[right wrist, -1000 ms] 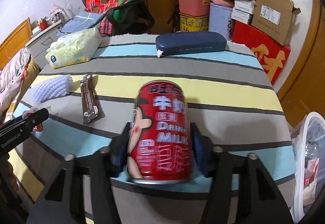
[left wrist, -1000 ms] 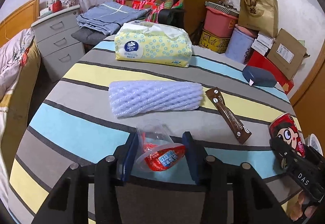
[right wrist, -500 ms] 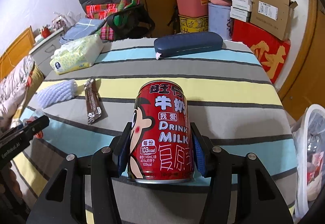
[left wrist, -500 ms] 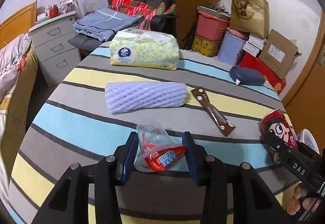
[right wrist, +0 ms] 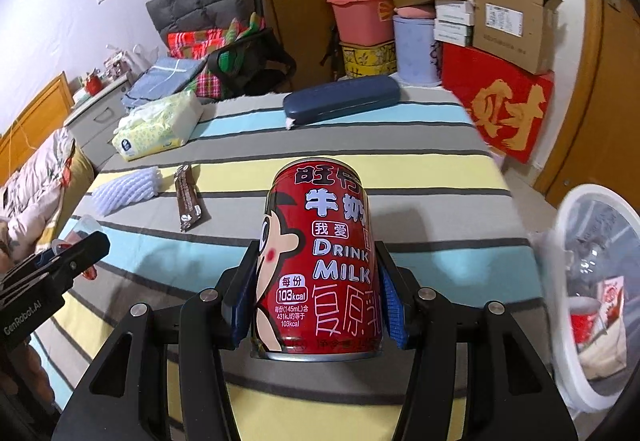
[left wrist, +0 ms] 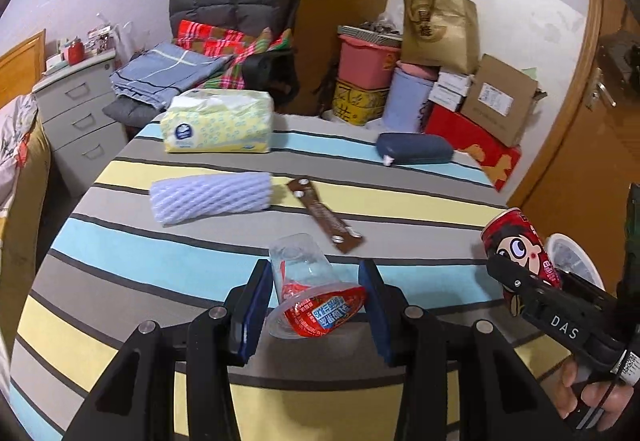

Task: Collect trash
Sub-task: 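Carry the milk can and snack packet over the white bin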

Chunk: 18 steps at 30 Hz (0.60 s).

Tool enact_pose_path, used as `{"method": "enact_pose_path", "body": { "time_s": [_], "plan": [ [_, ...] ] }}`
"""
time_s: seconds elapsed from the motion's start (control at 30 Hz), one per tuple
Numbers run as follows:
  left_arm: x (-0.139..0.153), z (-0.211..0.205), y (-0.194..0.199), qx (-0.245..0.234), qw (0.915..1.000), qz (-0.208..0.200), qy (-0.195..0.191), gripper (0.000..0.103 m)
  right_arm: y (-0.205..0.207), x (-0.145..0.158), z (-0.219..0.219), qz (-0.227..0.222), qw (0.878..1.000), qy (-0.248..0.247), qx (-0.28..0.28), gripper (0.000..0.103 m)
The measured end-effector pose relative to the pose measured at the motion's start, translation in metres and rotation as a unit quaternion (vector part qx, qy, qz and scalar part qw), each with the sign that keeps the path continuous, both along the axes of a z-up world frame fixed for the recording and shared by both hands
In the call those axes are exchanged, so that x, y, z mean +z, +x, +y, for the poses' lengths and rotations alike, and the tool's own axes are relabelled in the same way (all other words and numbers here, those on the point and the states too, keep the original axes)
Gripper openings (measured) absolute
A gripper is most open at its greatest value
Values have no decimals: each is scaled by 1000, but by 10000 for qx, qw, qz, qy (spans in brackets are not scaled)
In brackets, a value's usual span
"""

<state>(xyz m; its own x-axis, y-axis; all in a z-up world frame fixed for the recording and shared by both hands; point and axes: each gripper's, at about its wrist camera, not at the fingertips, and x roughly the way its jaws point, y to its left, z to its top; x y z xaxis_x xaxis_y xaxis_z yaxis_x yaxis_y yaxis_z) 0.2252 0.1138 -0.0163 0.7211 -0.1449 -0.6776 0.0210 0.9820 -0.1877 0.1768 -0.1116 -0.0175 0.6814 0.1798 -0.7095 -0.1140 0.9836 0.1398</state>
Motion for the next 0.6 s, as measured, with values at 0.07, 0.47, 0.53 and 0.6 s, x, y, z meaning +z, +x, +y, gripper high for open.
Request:
{"method": "enact_pose_path", "body": {
  "time_s": [0.07,0.47,0.53,0.6],
  "plan": [
    [3,-11,-4,-98,9999,-35,-8,45,-5,3,-7,-41,10000,15,-38,54],
    [26,-81,-26,-767,9967,-250,-67,45,-35,19,-54,-303,9986,-5,-429,54],
    [29,-94,-28,-857,9959,-282,-54,45,-39,21,-61,-336,9983,-7,-481,54],
    [31,-107,-30,-966,9948,-312,-38,45,-43,23,-70,-380,9976,-21,-575,54]
  ]
}}
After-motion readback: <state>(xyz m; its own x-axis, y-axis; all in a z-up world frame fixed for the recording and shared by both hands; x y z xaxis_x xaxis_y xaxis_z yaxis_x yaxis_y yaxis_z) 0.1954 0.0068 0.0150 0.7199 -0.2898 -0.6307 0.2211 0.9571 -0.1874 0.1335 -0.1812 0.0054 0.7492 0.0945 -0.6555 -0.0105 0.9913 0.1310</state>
